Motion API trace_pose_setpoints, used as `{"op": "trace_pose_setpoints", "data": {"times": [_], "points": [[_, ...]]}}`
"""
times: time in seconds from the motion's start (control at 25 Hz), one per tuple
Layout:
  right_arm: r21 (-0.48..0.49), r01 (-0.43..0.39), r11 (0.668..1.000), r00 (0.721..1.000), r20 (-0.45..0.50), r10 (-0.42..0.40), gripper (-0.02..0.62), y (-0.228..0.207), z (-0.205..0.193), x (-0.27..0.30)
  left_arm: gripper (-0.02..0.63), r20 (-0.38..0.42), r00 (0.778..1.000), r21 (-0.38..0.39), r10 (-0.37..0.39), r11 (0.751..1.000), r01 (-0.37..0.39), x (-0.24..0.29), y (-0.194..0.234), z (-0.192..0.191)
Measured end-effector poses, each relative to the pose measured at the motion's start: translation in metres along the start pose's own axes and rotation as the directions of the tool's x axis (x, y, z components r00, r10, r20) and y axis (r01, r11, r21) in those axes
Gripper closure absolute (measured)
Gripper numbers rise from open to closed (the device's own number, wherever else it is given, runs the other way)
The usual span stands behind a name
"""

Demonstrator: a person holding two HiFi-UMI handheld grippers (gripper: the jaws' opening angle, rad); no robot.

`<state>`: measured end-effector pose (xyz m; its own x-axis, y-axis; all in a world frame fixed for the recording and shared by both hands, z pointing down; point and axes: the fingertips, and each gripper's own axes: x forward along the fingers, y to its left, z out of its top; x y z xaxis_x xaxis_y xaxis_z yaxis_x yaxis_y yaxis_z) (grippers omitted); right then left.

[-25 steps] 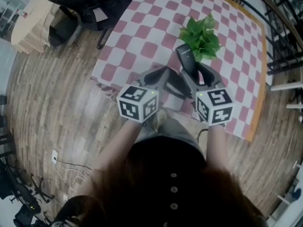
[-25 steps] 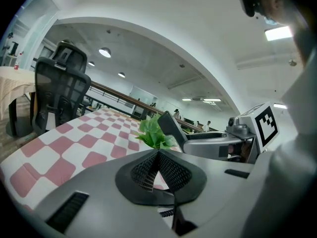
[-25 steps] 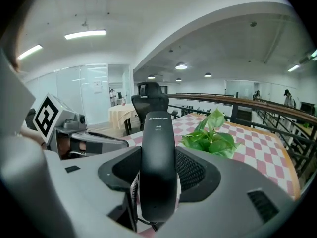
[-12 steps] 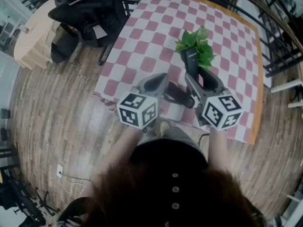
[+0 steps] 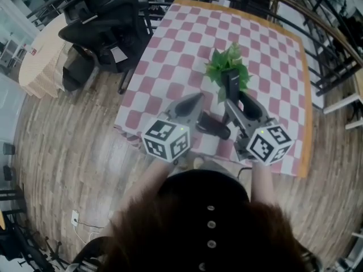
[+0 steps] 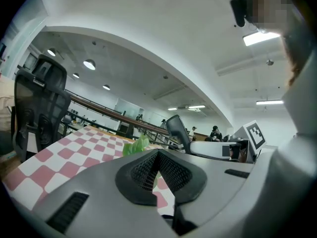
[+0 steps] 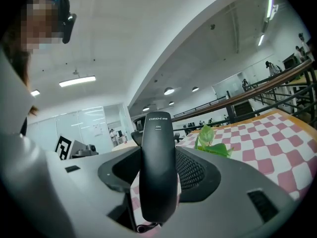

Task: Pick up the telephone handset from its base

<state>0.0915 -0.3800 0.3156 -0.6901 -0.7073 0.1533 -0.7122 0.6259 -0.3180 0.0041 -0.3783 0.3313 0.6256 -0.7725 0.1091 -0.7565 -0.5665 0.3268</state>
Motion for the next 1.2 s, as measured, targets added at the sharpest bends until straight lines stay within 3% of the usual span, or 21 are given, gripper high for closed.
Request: {"op": "trace_pose_setpoints", "data": {"times": [0.2,0.52,1.2], "points": [[0.110,-0.032,0.993,0.994,0.111,0.020,0.368,-0.003,0.010,-0.010,0.600,0.043,0.999,-0.004,-0.032,0.999,0.032,0.005,-0.008,0.006],[0.190,-0.068,0.980,0.983,0.178,0.033,0.368,-0.010,0.014,-0.022,0.600,0.029,0.998,-0.037,-0.051,0.998,0.052,0.016,-0.016,-0.003],[0.170,-0.059,0.984,0.993,0.110,0.041,0.368,-0.016,-0.002,-0.017,0.600,0.006,0.999,-0.059,-0.043,0.997,0.043,0.020,-0.017,-0.020]]}}
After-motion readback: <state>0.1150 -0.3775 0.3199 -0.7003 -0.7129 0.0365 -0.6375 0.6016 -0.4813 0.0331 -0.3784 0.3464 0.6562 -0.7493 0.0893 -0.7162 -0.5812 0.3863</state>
